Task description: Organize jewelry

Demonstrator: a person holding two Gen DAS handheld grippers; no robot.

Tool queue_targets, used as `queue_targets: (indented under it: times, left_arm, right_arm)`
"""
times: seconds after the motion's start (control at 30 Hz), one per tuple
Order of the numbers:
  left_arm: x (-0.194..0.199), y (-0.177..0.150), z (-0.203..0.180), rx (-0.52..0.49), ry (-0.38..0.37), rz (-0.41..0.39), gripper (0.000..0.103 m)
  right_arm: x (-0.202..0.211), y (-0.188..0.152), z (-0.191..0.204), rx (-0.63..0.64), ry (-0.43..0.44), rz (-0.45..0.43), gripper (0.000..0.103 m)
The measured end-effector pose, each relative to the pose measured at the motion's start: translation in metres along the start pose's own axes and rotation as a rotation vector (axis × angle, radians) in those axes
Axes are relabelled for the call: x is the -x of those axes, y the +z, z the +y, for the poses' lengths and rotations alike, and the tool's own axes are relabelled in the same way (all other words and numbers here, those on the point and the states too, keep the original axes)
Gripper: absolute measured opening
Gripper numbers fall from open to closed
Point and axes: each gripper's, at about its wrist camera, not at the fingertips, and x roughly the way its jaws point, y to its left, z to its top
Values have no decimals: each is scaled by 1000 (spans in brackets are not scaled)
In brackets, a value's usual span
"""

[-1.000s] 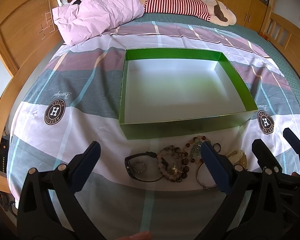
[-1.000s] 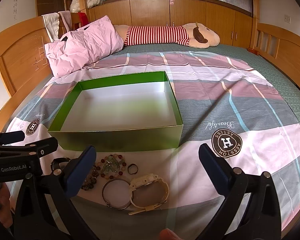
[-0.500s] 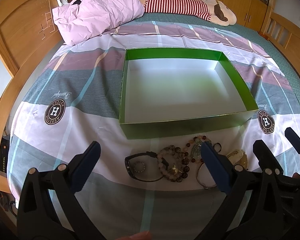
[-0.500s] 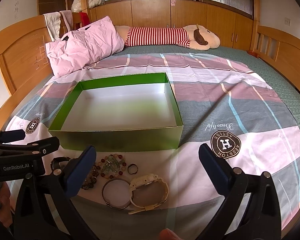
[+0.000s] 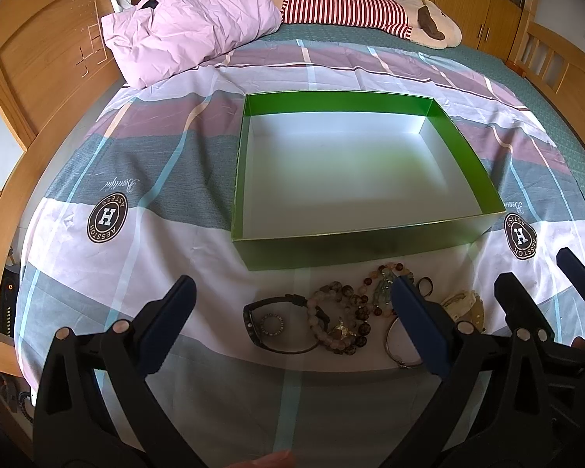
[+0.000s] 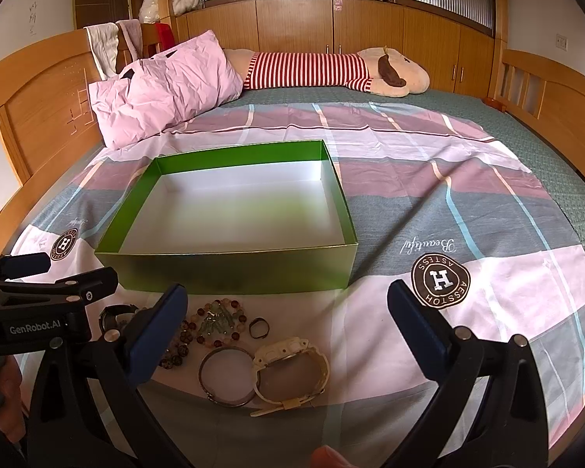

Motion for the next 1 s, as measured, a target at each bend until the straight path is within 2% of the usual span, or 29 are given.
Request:
queue_targets:
  times: [1.0]
  left_arm:
    - [-4, -4, 3, -5, 4, 3, 101]
  right_arm:
    - [-1, -1, 0, 1, 2, 3, 102]
